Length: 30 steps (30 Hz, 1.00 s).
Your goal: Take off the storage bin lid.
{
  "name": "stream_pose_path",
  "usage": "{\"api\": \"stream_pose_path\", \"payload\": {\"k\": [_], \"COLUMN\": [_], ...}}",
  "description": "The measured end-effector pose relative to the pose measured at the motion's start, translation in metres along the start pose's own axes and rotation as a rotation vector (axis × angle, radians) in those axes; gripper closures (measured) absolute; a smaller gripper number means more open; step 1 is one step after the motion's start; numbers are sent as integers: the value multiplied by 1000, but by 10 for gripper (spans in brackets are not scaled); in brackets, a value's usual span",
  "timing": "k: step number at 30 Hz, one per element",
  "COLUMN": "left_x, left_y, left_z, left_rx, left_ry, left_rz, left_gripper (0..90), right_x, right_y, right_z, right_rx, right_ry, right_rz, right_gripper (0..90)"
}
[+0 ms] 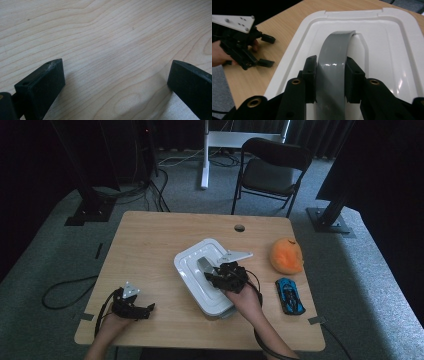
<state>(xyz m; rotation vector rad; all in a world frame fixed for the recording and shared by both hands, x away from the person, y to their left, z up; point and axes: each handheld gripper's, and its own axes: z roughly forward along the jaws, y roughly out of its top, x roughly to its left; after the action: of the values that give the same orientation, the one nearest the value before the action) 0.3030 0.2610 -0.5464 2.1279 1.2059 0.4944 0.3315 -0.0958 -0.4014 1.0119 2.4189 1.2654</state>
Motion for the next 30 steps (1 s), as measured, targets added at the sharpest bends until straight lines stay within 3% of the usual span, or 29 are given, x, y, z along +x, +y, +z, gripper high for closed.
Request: {"api": "stream_pose_path", "payload": {"k": [6, 12, 19, 30], "left_x": [0, 0, 0, 0], "left_y": [0, 0, 0, 0], "left_z": [0, 0, 0, 0], "left_rx": [0, -1, -1, -2], "left_ry": [0, 0, 2, 2], "left_rz": [0, -1, 2, 2], "left_gripper": [16, 16, 16, 16], "right_x": [0, -6, -21, -52], "right_y": [3, 8, 17, 30], "right_z": [-8, -19, -30, -34], "right_rx": [-20, -51, -89, -119], "right_ry": [18, 1, -29, -87], "right_rz": [7, 19, 41, 83], "right_gripper": [675, 675, 676, 676]}}
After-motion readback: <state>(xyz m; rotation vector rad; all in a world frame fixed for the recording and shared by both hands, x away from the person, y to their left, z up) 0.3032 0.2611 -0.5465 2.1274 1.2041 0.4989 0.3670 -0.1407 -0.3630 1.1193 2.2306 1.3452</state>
